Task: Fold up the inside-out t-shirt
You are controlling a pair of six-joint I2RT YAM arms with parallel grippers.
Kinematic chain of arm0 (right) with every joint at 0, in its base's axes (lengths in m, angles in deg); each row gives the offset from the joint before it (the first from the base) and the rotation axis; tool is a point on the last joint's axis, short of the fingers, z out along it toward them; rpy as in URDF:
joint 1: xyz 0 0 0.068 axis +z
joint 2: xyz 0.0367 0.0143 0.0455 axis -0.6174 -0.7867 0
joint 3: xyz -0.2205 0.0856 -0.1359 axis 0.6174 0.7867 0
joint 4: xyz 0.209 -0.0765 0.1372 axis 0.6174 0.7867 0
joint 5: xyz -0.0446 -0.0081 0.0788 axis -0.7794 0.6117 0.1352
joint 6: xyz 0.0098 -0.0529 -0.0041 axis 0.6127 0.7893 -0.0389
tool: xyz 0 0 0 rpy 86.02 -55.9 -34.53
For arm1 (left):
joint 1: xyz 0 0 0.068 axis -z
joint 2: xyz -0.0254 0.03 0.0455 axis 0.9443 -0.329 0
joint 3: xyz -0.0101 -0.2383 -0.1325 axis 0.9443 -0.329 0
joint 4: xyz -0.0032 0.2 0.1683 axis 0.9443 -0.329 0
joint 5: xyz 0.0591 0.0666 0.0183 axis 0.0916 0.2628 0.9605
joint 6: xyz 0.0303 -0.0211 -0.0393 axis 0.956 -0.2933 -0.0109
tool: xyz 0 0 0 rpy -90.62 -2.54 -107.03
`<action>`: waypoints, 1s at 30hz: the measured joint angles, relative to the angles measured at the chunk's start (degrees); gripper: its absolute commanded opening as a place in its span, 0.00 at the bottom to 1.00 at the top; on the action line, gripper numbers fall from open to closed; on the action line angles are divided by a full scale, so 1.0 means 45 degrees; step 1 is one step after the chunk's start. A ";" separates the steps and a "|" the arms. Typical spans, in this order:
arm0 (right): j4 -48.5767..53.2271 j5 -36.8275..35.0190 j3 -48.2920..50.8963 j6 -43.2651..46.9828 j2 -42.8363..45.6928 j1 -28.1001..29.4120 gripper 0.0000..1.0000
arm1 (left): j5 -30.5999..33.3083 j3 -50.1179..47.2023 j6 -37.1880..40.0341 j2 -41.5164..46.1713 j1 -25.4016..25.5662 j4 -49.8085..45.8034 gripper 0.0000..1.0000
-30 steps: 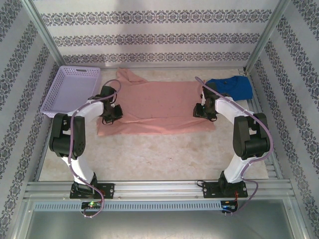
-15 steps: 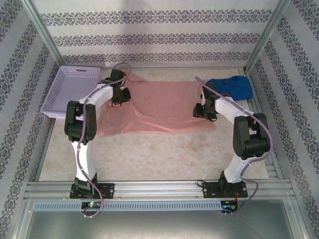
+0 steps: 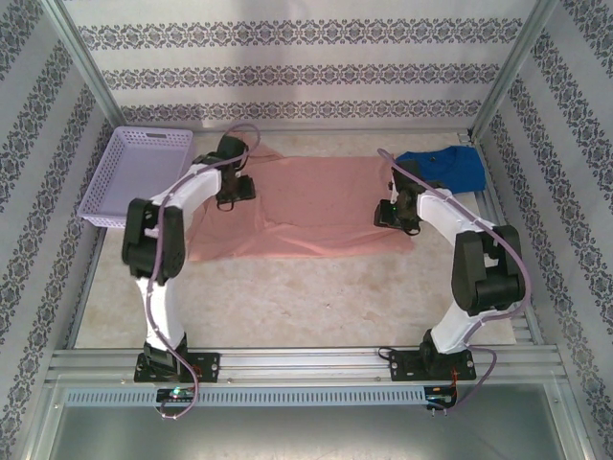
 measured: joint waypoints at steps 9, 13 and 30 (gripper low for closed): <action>0.0267 0.0097 0.0588 -0.0330 -0.0447 -0.0520 0.45 | 0.0228 -0.5197 -0.0593 0.3036 -0.1098 0.1700 0.54; 0.0568 0.0092 0.0593 -0.0389 -0.1112 -0.0641 0.43 | 0.0233 -0.6232 -0.0816 0.2963 -0.1520 0.2030 0.54; 0.2016 -0.1438 0.2317 -0.0636 0.1462 -0.0806 0.43 | 0.0772 -0.9991 -0.1729 0.5989 -0.1545 0.3240 0.56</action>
